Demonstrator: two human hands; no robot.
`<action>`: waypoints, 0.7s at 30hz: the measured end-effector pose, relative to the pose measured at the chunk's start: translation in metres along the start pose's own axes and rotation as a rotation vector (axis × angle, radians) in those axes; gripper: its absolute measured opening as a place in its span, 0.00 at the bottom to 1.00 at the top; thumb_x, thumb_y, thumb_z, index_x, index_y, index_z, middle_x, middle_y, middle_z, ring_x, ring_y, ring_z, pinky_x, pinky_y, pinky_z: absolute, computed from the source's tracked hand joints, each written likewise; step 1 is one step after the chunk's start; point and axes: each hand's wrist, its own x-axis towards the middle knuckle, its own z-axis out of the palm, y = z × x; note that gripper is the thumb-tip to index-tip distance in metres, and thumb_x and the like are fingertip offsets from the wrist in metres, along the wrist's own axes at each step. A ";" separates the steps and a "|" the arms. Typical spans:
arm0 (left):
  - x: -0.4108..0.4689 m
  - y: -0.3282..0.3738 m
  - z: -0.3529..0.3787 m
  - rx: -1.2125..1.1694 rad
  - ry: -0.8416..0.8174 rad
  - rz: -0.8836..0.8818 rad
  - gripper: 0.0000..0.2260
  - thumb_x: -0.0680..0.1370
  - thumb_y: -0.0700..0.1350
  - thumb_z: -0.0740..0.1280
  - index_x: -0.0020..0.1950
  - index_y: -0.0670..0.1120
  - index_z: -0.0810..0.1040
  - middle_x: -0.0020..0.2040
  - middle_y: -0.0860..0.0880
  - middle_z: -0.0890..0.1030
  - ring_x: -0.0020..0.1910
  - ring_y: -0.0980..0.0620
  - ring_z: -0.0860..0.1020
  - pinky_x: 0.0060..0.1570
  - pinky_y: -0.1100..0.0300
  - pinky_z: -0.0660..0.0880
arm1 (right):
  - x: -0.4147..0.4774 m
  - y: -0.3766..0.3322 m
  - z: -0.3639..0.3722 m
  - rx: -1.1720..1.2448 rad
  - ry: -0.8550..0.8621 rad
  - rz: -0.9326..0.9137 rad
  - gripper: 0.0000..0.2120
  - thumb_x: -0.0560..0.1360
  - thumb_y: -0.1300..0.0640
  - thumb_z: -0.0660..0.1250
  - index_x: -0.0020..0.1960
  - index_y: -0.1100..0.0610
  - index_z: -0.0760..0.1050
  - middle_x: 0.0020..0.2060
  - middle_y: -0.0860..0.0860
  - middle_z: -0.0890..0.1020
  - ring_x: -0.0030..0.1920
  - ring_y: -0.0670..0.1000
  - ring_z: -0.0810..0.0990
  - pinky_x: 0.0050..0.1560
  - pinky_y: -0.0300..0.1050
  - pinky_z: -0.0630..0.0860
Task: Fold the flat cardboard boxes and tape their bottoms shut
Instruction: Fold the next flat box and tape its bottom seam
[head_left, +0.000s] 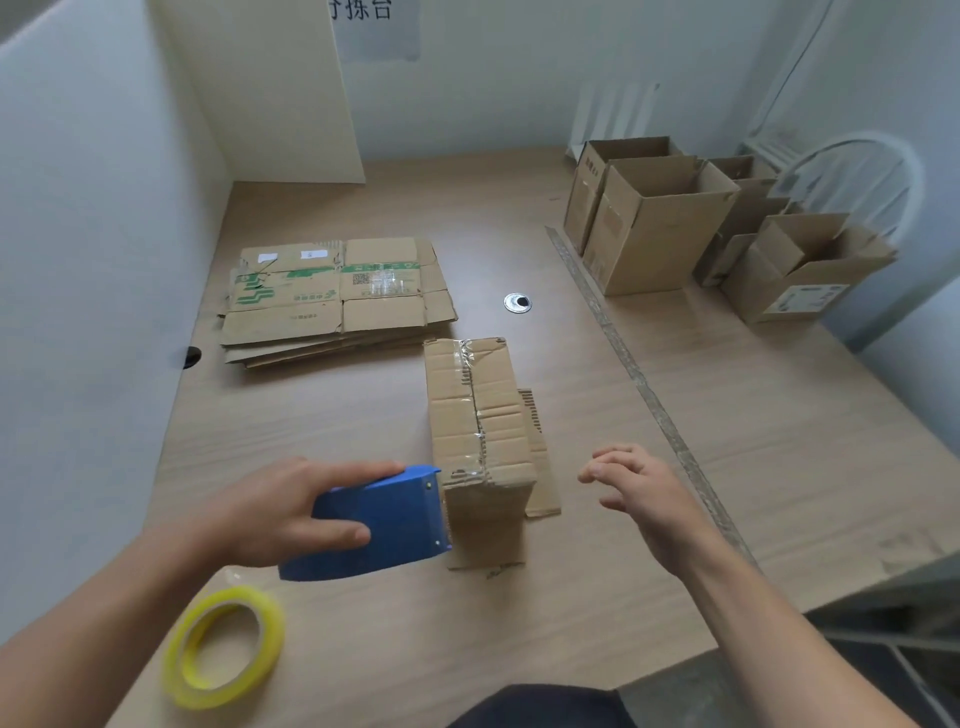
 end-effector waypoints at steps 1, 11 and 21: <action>0.000 -0.001 -0.003 -0.033 -0.009 -0.015 0.28 0.67 0.66 0.67 0.67 0.73 0.67 0.64 0.60 0.78 0.59 0.58 0.77 0.61 0.55 0.74 | 0.002 0.001 -0.003 -0.019 0.000 0.006 0.12 0.78 0.61 0.67 0.37 0.56 0.83 0.54 0.49 0.76 0.52 0.44 0.78 0.47 0.44 0.74; 0.017 0.009 -0.014 0.002 -0.094 -0.173 0.28 0.67 0.61 0.68 0.67 0.69 0.69 0.62 0.61 0.78 0.59 0.60 0.77 0.62 0.55 0.73 | 0.012 0.014 0.018 -0.171 -0.007 -0.025 0.12 0.78 0.53 0.70 0.38 0.54 0.74 0.41 0.52 0.74 0.40 0.49 0.74 0.50 0.54 0.78; 0.045 0.004 -0.019 -0.024 -0.179 -0.296 0.21 0.74 0.54 0.72 0.65 0.67 0.75 0.56 0.63 0.82 0.54 0.59 0.80 0.62 0.54 0.73 | 0.033 0.024 0.033 -0.170 -0.036 0.140 0.11 0.77 0.52 0.70 0.39 0.56 0.75 0.38 0.55 0.75 0.41 0.51 0.70 0.45 0.46 0.68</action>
